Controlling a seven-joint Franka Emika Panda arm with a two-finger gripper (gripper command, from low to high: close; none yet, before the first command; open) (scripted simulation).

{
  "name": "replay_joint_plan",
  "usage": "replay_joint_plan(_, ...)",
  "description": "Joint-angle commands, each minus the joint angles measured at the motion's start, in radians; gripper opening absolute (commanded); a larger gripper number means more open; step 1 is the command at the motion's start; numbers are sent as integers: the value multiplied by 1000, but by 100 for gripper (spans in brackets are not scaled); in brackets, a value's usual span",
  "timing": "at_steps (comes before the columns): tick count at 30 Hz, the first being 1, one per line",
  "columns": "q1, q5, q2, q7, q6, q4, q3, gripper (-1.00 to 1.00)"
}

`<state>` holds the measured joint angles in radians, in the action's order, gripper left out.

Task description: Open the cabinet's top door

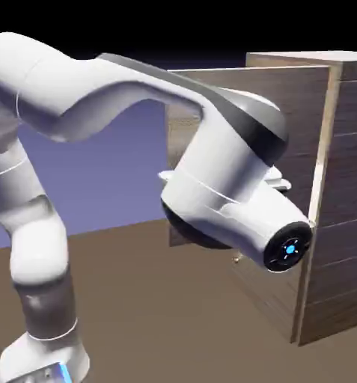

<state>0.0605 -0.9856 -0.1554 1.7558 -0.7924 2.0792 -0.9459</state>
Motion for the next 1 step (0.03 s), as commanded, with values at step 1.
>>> replay_joint_plan(1, -1, 1, 22, -12, 23, -17, -8, -100)
